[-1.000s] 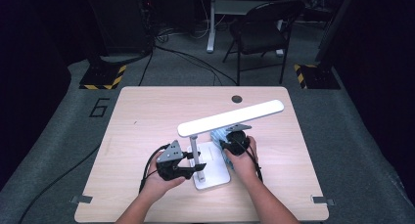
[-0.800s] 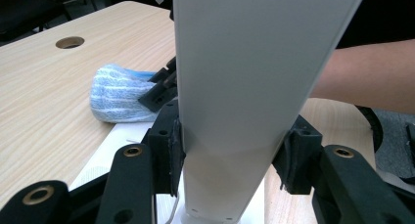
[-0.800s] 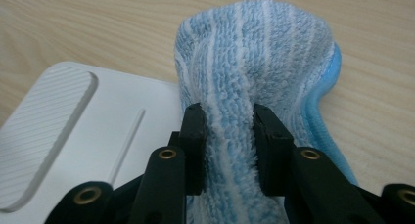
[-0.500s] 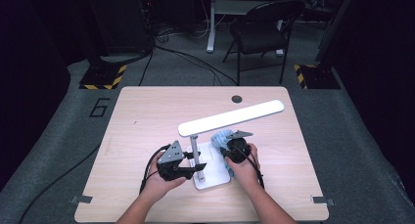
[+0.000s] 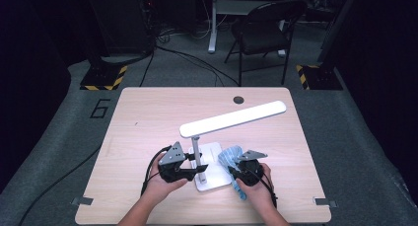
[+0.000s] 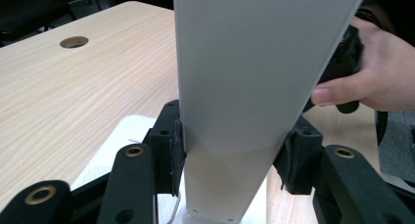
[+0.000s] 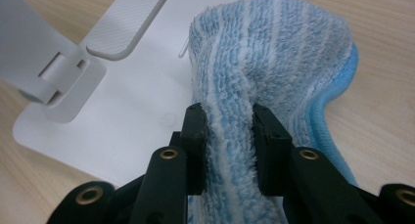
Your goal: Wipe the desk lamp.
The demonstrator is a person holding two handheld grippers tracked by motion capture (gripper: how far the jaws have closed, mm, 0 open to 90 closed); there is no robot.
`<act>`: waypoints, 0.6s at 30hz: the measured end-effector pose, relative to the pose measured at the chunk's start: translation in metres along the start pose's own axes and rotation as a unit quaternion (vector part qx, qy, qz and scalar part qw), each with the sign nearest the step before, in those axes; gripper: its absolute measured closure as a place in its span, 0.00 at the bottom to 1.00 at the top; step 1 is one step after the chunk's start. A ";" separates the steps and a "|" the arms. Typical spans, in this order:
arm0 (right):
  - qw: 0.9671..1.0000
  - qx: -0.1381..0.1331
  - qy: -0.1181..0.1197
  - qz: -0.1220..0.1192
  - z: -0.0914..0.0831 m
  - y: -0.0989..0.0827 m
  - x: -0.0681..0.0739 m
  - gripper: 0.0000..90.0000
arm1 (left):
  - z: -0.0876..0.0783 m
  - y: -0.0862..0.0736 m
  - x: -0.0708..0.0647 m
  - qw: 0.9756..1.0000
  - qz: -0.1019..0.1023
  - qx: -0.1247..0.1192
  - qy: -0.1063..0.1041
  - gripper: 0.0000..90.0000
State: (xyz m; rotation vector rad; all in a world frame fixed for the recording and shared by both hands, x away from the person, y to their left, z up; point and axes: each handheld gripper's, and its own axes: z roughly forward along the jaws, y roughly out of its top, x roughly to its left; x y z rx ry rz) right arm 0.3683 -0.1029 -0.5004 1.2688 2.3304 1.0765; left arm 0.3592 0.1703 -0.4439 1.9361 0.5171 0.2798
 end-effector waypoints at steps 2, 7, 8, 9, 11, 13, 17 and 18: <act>1.000 -0.007 0.002 -0.004 -0.002 -0.004 0.000 0.78 | 0.000 0.000 -0.001 1.000 0.002 0.001 0.001 0.58; 1.000 -0.024 0.003 -0.005 -0.004 -0.007 -0.005 0.78 | -0.001 0.000 -0.001 1.000 0.001 -0.002 0.003 0.58; 1.000 -0.026 0.003 -0.001 -0.006 -0.007 -0.005 0.78 | -0.001 0.000 -0.001 1.000 0.002 -0.002 0.005 0.58; 1.000 -0.029 -0.001 0.002 -0.008 -0.007 -0.006 0.78 | -0.001 0.000 0.000 1.000 0.005 0.000 0.007 0.58; 0.999 -0.036 -0.001 0.001 -0.013 -0.008 -0.008 0.78 | 0.000 -0.001 0.000 1.000 0.000 -0.008 0.013 0.58; 0.999 -0.044 0.001 0.003 -0.017 -0.008 -0.010 0.78 | 0.001 -0.001 0.001 1.000 -0.004 -0.008 0.009 0.58; 0.998 -0.057 0.000 -0.003 -0.025 -0.009 -0.007 0.78 | 0.002 0.000 0.002 1.000 -0.013 -0.005 0.009 0.58; 0.998 -0.056 0.003 -0.004 -0.026 -0.009 -0.005 0.78 | 0.003 0.000 0.003 1.000 -0.011 -0.008 0.013 0.58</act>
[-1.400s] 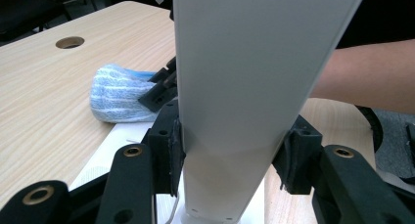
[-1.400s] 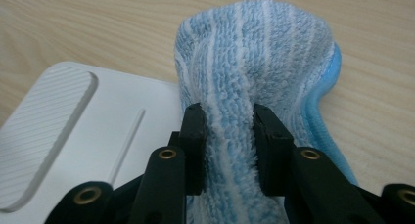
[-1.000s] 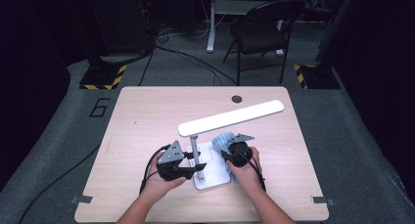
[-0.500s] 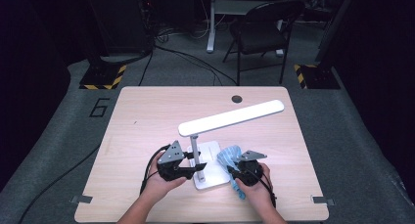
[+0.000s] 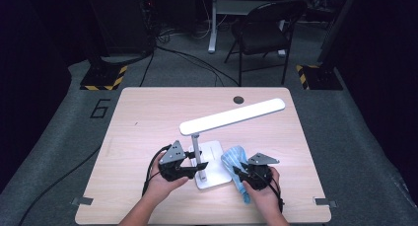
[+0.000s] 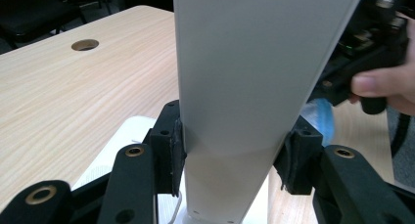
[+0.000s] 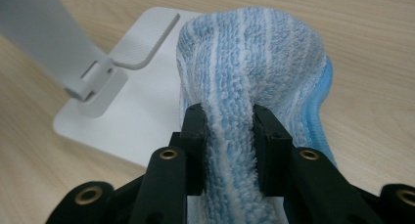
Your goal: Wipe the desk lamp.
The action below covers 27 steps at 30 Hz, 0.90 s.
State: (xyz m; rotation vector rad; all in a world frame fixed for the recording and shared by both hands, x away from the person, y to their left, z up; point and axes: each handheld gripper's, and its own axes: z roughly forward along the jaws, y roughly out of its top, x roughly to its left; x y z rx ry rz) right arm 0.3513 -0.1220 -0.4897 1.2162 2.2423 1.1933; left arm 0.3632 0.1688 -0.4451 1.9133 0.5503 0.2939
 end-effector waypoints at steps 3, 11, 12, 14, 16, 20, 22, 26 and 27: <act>1.000 0.001 0.007 -0.006 -0.004 -0.001 0.009 0.77 | 0.003 0.001 0.002 1.000 -0.005 -0.004 0.003 0.57; 0.999 0.026 0.018 -0.016 -0.004 -0.009 0.022 0.76 | 0.008 0.002 0.004 1.000 -0.014 -0.004 0.003 0.57; 0.999 0.033 0.016 -0.019 0.000 -0.012 0.023 0.76 | 0.009 0.002 0.003 1.000 -0.019 -0.007 0.004 0.57; 0.999 0.032 0.012 -0.040 0.008 -0.018 0.022 0.76 | 0.009 0.002 0.005 1.000 -0.020 -0.007 0.001 0.57; 0.999 0.031 0.006 -0.030 0.008 -0.016 0.020 0.76 | 0.010 0.002 0.006 1.000 -0.022 -0.008 -0.004 0.56; 0.999 0.025 0.005 -0.021 0.007 -0.019 0.020 0.76 | 0.010 0.003 0.007 1.000 -0.016 -0.006 -0.005 0.56; 0.999 0.022 0.001 -0.028 0.009 -0.019 0.022 0.76 | 0.010 0.003 0.007 1.000 -0.014 -0.001 -0.008 0.56; 0.999 0.022 -0.004 -0.028 0.011 -0.018 0.028 0.76 | 0.010 0.003 0.007 1.000 -0.015 0.000 -0.010 0.56; 0.999 0.023 -0.002 -0.022 0.012 -0.017 0.029 0.76 | 0.010 0.003 0.006 1.000 -0.015 0.000 -0.009 0.57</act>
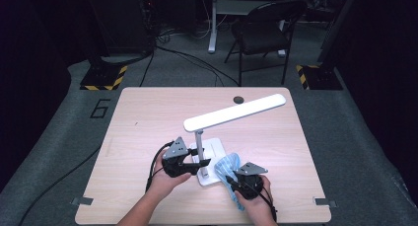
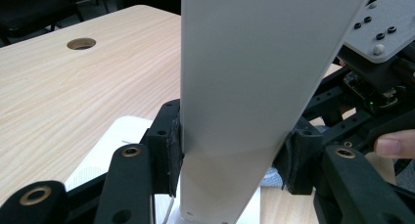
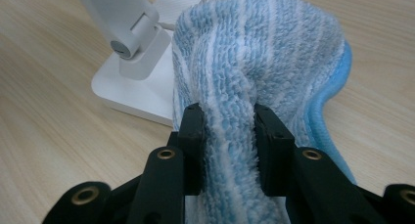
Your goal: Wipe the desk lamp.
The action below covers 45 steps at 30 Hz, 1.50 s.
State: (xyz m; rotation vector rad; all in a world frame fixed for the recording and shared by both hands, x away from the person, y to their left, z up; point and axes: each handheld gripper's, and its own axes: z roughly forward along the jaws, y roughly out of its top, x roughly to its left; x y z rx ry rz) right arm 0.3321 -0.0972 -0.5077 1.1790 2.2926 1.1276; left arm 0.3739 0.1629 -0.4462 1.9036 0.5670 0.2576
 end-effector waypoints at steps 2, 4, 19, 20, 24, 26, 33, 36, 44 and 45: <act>1.000 0.003 0.000 -0.003 0.001 0.001 0.003 0.76 | 0.001 0.000 -0.001 1.000 0.003 -0.003 0.005 0.57; 1.000 0.008 0.000 -0.006 0.002 0.003 0.007 0.76 | 0.001 0.000 -0.001 1.000 0.002 -0.002 0.008 0.57; 0.999 -0.004 0.044 -0.012 0.017 0.012 0.038 0.75 | 0.001 -0.001 -0.004 1.000 -0.001 0.000 0.017 0.57; 0.999 -0.005 0.047 -0.018 0.017 0.012 0.037 0.75 | 0.000 -0.001 -0.003 1.000 0.003 0.000 0.016 0.57; 0.998 -0.007 0.020 -0.060 0.017 0.010 0.043 0.76 | 0.000 -0.003 -0.001 1.000 -0.008 -0.011 0.008 0.57; 0.997 -0.009 0.012 -0.079 0.016 0.009 0.042 0.76 | 0.000 -0.004 -0.001 1.000 -0.006 -0.014 0.006 0.57; 0.997 -0.008 0.005 -0.071 0.012 0.007 0.027 0.77 | -0.001 -0.004 0.000 1.000 -0.005 -0.009 0.000 0.57; 0.997 -0.007 -0.013 -0.076 0.010 0.006 0.021 0.77 | -0.001 -0.004 0.000 1.000 -0.002 -0.009 0.003 0.57; 0.998 -0.008 -0.047 -0.041 0.006 0.004 -0.008 0.77 | -0.002 -0.003 0.000 1.000 -0.003 -0.007 0.002 0.57; 0.998 -0.010 -0.053 -0.041 0.005 0.004 -0.011 0.77 | -0.002 -0.003 0.000 1.000 -0.003 -0.008 0.002 0.57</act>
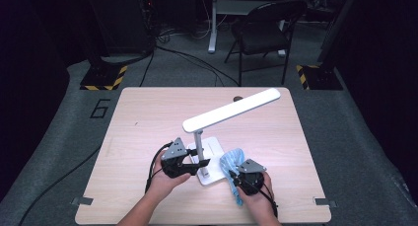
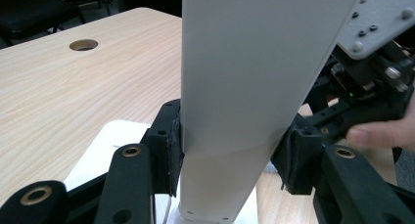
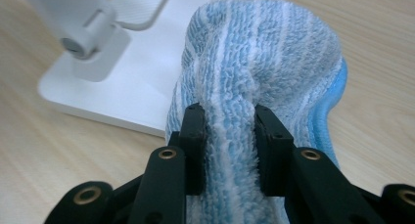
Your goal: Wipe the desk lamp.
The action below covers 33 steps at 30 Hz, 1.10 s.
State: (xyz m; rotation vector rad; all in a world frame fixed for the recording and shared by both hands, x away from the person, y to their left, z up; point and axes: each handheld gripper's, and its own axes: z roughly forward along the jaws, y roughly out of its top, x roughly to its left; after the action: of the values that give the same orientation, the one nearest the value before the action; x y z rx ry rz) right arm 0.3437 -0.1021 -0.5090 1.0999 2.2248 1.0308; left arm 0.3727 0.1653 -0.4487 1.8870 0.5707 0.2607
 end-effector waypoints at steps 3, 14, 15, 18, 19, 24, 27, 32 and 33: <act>1.000 0.002 0.000 0.021 0.000 -0.001 -0.006 0.77 | 0.000 0.000 0.000 1.000 -0.001 -0.001 0.001 0.57; 1.000 0.003 0.001 0.022 0.002 0.001 0.005 0.76 | 0.001 0.000 0.000 1.000 -0.001 -0.001 0.001 0.57; 1.000 0.002 0.001 0.021 0.002 0.001 0.006 0.76 | 0.001 0.000 0.000 1.000 -0.001 -0.002 0.002 0.57; 1.000 0.001 -0.001 0.010 0.002 0.002 0.009 0.76 | 0.001 0.000 0.000 1.000 0.002 -0.001 0.003 0.57; 1.000 0.002 0.000 0.009 0.002 0.002 0.010 0.76 | 0.001 0.000 0.000 1.000 0.002 -0.004 0.005 0.57; 1.000 0.000 0.022 0.014 0.002 0.003 0.019 0.76 | 0.001 0.000 0.000 1.000 0.001 -0.004 0.007 0.57; 0.999 -0.015 0.047 0.007 0.005 0.004 0.028 0.76 | 0.002 -0.001 -0.001 1.000 0.000 -0.007 0.008 0.56; 0.998 -0.022 0.056 -0.009 0.006 0.006 0.043 0.72 | 0.002 -0.001 0.000 1.000 -0.003 -0.009 0.007 0.56; 0.998 -0.025 0.056 -0.015 0.007 0.006 0.043 0.70 | 0.001 -0.001 0.000 1.000 -0.003 -0.007 0.009 0.56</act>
State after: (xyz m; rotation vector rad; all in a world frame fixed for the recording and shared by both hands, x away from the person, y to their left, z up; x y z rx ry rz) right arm 0.3260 -0.0616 -0.5110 1.0077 2.2831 1.1551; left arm 0.3725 0.1644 -0.4501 1.8710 0.5848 0.2784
